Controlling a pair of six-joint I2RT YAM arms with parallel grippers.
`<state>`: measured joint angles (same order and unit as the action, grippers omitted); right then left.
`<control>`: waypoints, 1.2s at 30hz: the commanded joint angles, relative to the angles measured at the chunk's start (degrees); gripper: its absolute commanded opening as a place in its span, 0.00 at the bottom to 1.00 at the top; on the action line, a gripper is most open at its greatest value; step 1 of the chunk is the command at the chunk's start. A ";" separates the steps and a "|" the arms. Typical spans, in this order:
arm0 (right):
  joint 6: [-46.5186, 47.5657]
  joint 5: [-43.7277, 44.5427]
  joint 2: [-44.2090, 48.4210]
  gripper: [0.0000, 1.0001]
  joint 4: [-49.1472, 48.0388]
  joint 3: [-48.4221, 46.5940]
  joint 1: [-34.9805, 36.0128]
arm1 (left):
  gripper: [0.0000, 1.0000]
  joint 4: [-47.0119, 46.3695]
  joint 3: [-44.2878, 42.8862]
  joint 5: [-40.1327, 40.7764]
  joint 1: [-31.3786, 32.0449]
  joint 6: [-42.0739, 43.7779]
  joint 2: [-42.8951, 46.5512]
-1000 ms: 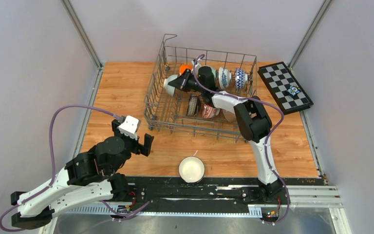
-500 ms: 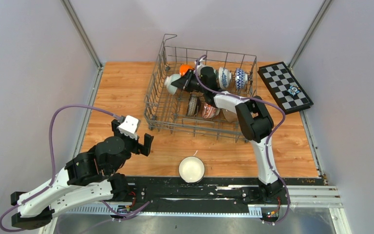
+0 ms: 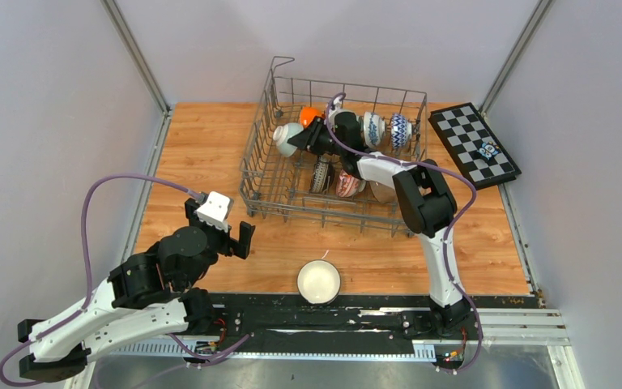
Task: Load the bowls into the dish rack
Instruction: Turn the bowl upside down on the dish rack.
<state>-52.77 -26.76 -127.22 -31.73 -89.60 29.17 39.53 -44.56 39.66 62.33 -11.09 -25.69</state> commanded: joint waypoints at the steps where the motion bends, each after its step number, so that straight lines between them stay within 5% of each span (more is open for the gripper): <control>1: 2.67 4.23 1.16 0.33 5.60 2.00 -2.84 | 1.00 -0.37 0.35 0.42 -0.56 -0.07 0.03; 20: 4.15 6.03 2.16 0.40 9.78 -0.11 -2.94 | 1.00 -0.44 0.35 0.09 -1.01 0.03 -0.32; 36: 15.28 9.23 12.90 0.37 15.73 0.75 -0.76 | 1.00 -0.30 0.35 -0.36 -1.41 0.02 0.20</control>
<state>-42.65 -19.03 -117.67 -18.44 -89.23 26.79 39.55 -44.56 39.59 61.56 -11.09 -25.76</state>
